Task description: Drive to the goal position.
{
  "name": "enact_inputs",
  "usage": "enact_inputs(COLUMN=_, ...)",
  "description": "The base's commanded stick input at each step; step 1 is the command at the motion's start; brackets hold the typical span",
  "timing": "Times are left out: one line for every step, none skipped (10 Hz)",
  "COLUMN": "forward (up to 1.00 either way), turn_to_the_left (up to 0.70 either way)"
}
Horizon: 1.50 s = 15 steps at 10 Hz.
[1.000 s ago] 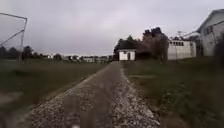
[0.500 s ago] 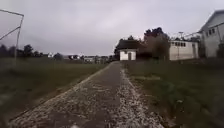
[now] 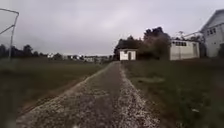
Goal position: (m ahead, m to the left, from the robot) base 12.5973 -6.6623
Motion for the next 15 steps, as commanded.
enact_inputs(forward=0.70, turn_to_the_left=-0.13)
enact_inputs(forward=0.70, turn_to_the_left=-0.13)
enact_inputs(forward=0.70, turn_to_the_left=-0.13)
enact_inputs(forward=0.70, turn_to_the_left=-0.13)
enact_inputs(forward=0.70, turn_to_the_left=-0.13)
enact_inputs(forward=0.70, turn_to_the_left=-0.13)
enact_inputs(forward=0.70, turn_to_the_left=-0.13)
enact_inputs(forward=0.70, turn_to_the_left=-0.13)
enact_inputs(forward=0.70, turn_to_the_left=-0.13)
enact_inputs(forward=0.70, turn_to_the_left=-0.13)
enact_inputs(forward=0.70, turn_to_the_left=-0.13)
enact_inputs(forward=0.70, turn_to_the_left=-0.13)
enact_inputs(forward=0.70, turn_to_the_left=-0.13)
enact_inputs(forward=0.70, turn_to_the_left=-0.13)
enact_inputs(forward=0.70, turn_to_the_left=-0.13)
